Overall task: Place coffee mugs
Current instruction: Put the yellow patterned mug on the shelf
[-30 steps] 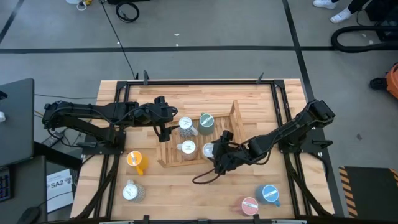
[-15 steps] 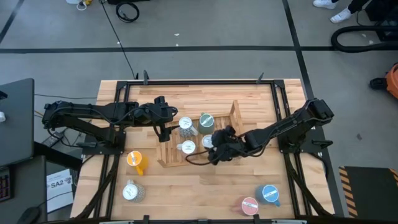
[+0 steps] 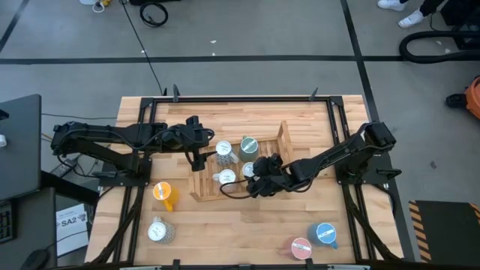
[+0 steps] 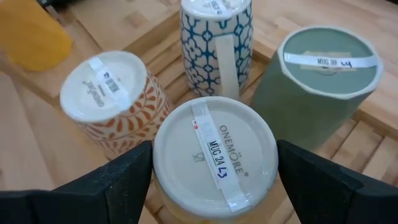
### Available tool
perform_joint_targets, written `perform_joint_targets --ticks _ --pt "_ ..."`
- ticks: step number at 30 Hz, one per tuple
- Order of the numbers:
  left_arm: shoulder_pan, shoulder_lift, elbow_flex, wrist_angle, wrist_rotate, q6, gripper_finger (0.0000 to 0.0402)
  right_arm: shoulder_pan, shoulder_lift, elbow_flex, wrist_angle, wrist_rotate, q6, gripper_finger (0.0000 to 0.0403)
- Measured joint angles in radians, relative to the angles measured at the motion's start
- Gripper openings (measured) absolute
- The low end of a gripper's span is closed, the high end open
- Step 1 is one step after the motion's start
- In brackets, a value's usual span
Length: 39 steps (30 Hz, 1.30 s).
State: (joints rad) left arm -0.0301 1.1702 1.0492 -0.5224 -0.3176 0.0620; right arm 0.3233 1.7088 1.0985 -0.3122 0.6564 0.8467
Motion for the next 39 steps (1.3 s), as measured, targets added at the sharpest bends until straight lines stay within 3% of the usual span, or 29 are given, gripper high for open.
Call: perform_joint_targets --ticks 8,15,24,39 --pt "0.0 0.0 0.0 0.002 0.0 0.0 0.0302 -0.008 0.024 0.0 0.014 0.005 -0.003 0.0326" --pt "0.0 0.0 0.0 0.003 0.0 0.0 0.0302 -0.013 0.024 0.001 0.051 -0.101 -0.091 0.0348" --pt "0.0 0.0 0.0 0.002 0.0 0.0 0.0302 -0.02 0.024 0.001 0.067 -0.159 -0.114 0.0355" --pt "0.0 0.0 0.0 0.002 0.0 0.0 0.0302 -0.021 0.025 0.0 0.066 -0.163 -0.117 0.036"
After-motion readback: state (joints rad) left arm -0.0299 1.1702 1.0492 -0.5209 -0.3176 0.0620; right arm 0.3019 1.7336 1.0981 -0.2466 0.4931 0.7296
